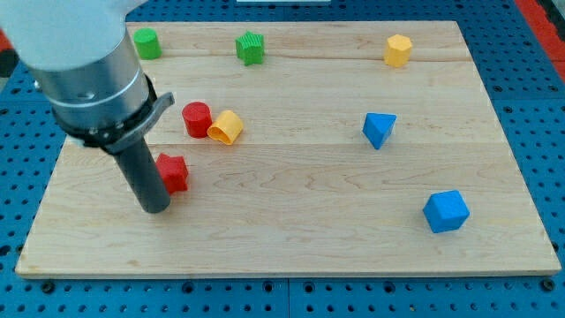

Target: Push the green star into the red circle

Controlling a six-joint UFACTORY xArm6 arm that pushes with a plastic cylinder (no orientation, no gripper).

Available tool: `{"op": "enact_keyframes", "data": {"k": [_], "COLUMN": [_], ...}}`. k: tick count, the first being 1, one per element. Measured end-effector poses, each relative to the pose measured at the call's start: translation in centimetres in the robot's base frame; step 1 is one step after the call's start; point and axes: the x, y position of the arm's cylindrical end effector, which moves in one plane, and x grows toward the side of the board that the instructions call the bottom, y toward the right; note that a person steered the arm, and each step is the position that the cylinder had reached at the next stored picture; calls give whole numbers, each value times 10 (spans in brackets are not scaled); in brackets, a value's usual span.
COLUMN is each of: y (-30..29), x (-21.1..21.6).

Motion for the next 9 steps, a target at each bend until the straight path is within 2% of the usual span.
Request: {"op": "enact_keyframes", "data": {"k": [1,2,3,4,6,7,8,9], "y": [3,15,-55,-93,8,16,65,119], "x": [-33,-45,-47,-101,-222,-269,-309,-318]}}
